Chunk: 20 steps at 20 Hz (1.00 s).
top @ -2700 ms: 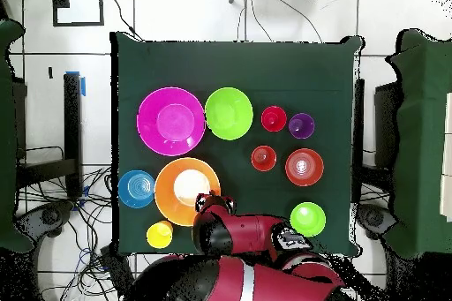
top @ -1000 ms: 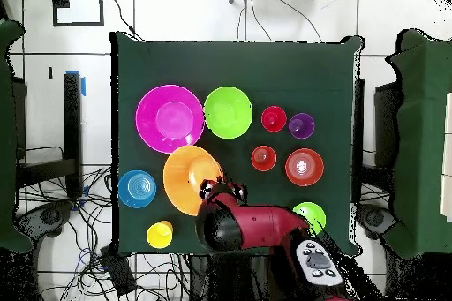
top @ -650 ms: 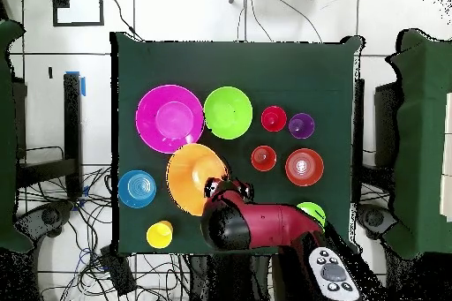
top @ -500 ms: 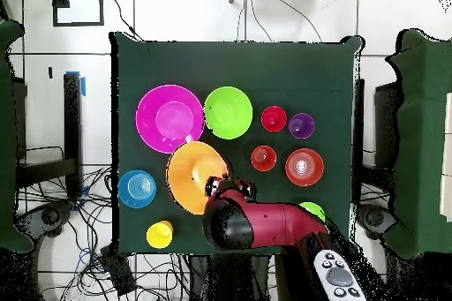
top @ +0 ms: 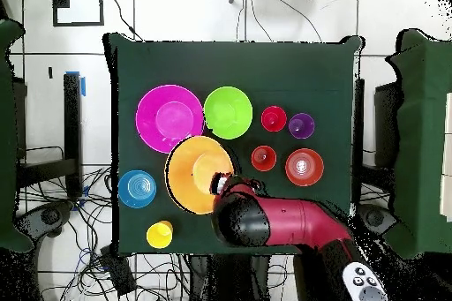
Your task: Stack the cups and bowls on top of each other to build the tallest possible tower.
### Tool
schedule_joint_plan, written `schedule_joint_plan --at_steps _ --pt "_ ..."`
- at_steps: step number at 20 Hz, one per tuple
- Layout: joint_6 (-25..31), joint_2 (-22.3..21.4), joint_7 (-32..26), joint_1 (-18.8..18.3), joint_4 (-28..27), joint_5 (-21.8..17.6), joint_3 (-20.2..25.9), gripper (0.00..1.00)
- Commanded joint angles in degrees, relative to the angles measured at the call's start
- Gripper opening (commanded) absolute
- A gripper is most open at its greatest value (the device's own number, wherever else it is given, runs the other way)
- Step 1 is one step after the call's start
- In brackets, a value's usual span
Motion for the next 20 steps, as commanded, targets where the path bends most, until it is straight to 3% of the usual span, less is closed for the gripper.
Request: schedule_joint_plan --at_steps 1,6,15,20 --pt "11.5 -3.1 -6.7 -3.0 1.3 3.2 10.2 0.00" --pt "15.2 -3.3 -10.0 -7.1 -1.4 2.6 13.4 0.00" --pt "17.3 3.2 -12.8 -12.6 -7.8 -2.6 16.9 0.00" --pt "20.5 6.0 -14.9 -13.8 -12.4 -4.0 18.8 0.00"
